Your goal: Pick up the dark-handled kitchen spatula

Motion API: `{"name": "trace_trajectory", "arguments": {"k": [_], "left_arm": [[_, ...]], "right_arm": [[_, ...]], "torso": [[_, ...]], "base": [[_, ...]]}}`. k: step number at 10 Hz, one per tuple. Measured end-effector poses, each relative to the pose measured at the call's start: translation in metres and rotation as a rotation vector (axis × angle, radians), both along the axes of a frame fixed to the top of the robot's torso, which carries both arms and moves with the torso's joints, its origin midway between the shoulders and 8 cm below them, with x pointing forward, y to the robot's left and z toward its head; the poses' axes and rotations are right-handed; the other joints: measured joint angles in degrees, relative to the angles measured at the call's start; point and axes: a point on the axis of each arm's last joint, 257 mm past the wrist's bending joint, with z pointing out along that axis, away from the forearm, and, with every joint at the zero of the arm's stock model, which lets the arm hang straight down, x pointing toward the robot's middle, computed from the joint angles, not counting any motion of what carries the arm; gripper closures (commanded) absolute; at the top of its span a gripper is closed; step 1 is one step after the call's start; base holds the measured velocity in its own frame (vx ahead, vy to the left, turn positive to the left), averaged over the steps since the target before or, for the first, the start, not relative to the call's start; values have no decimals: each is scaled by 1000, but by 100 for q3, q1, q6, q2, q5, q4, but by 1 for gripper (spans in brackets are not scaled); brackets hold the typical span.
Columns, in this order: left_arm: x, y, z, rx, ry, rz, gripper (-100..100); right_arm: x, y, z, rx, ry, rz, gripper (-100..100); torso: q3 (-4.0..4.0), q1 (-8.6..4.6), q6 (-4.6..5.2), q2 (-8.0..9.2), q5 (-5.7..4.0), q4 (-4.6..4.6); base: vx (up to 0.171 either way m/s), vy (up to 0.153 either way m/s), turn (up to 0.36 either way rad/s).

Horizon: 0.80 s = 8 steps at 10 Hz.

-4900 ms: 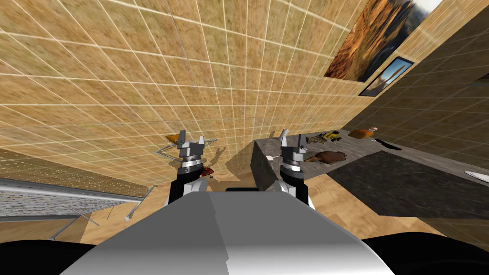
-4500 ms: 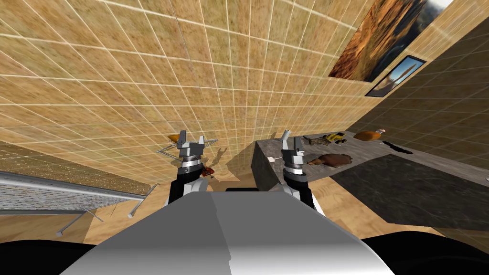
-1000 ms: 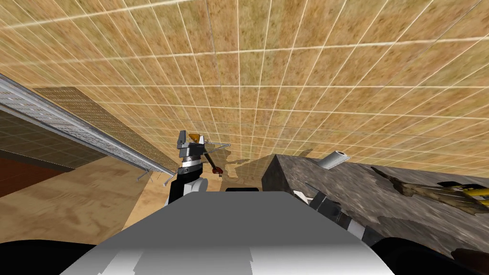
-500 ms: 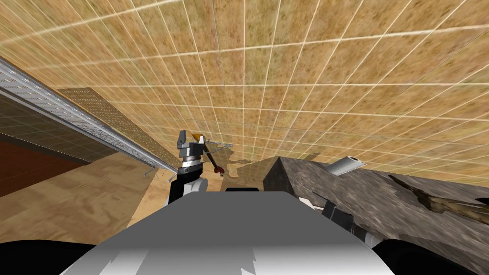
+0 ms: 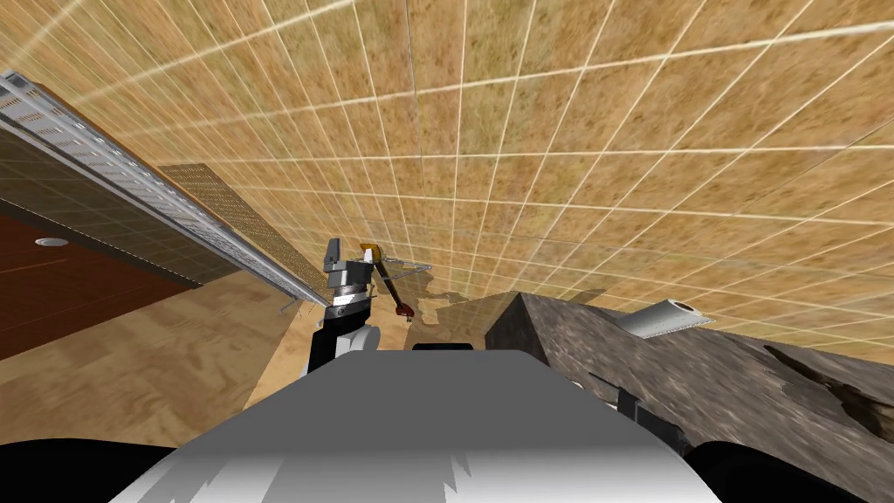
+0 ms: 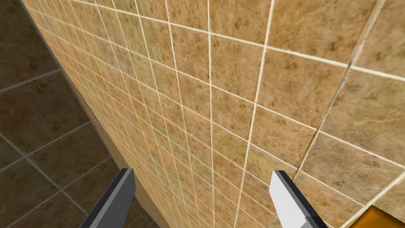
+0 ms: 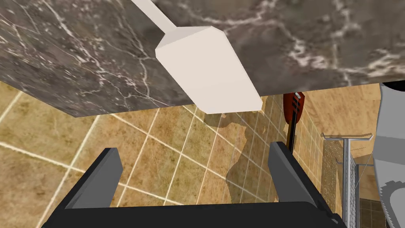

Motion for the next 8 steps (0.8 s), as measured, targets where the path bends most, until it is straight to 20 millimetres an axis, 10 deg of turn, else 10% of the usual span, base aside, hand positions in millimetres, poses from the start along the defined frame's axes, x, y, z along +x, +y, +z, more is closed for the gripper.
{"name": "trace_trajectory", "arguments": {"k": [8], "left_arm": [[0,0,0,0,0,0,0]], "right_arm": [[-85,-57,-22,-203,259,111,-100]], "torso": [[-2,-1,5,-2,0,-1]], "base": [[41,24,111]]}}
